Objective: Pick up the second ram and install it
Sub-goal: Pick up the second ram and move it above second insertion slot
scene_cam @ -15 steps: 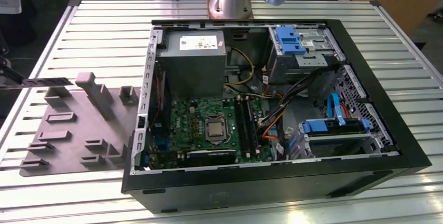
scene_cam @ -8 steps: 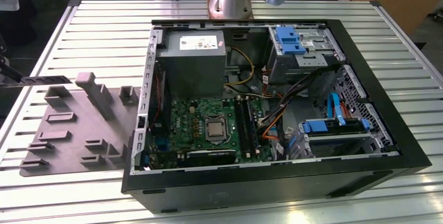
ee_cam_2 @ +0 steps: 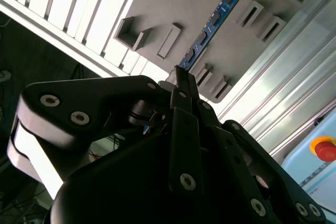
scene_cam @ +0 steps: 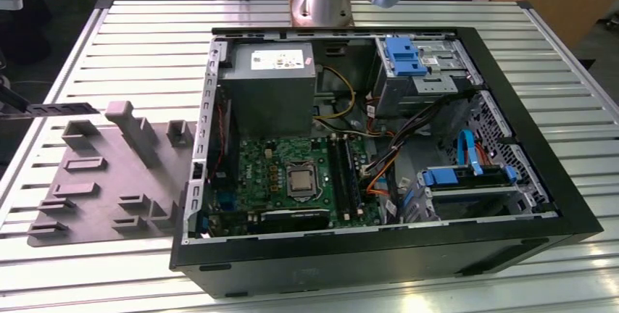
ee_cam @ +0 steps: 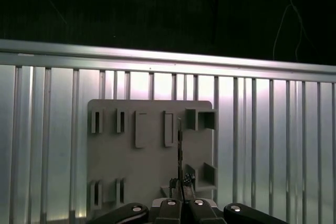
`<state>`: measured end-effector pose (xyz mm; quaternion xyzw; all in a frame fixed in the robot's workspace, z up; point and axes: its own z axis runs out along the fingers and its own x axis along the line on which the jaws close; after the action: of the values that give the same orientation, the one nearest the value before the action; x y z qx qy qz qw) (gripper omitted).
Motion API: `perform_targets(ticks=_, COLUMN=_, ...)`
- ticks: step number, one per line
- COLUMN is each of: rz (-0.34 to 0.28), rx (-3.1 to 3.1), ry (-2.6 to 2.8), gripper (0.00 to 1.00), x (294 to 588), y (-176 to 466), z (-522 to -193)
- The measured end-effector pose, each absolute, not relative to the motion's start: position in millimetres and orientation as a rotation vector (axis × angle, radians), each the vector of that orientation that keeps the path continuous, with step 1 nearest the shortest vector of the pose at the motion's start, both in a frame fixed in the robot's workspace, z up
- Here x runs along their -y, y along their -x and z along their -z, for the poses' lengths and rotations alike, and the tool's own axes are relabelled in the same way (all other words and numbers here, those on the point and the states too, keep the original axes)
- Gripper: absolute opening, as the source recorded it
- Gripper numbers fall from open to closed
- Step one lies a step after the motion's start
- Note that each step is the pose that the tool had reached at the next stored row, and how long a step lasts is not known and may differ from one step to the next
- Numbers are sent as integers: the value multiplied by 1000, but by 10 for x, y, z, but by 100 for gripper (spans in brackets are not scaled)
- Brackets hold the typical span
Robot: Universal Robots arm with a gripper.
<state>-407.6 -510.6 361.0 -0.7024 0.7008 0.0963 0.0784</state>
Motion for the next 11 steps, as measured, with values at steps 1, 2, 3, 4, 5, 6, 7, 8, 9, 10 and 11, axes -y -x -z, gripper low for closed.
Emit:
perform_targets(ticks=1, rz=-288, rx=-2098, ry=2103, gripper=12, x=5106, y=4076, z=-3615)
perform_targets(ticks=2, rz=-289, rx=-2098, ry=2102, gripper=12, x=5106, y=4077, z=-3621)
perform_targets(ticks=3, rz=-289, rx=-2097, ry=2102, gripper=12, x=5106, y=4077, z=-3626)
perform_targets(ticks=4, rz=-290, rx=-2097, ry=2102, gripper=12, x=5106, y=4077, z=-3632)
perform_targets(ticks=5, rz=-290, rx=-2097, ry=2101, gripper=12, x=5106, y=4077, z=-3637)
perform_targets(ticks=6, rz=-290, rx=-2096, ry=2101, gripper=12, x=5106, y=4077, z=-3642)
perform_targets(ticks=7, rz=-291, rx=-2096, ry=2101, gripper=12, x=5106, y=4078, z=-3647)
perform_targets(ticks=8, rz=-291, rx=-2096, ry=2101, gripper=12, x=5107, y=4078, z=-3652)
perform_targets(ticks=9, rz=-291, rx=-2095, ry=2100, gripper=12, x=5107, y=4078, z=-3657)
perform_targets(ticks=10, rz=-292, rx=-2095, ry=2100, gripper=12, x=5107, y=4079, z=-3662)
perform_targets(ticks=11, rz=-292, rx=-2094, ry=2100, gripper=12, x=5106, y=4079, z=-3667)
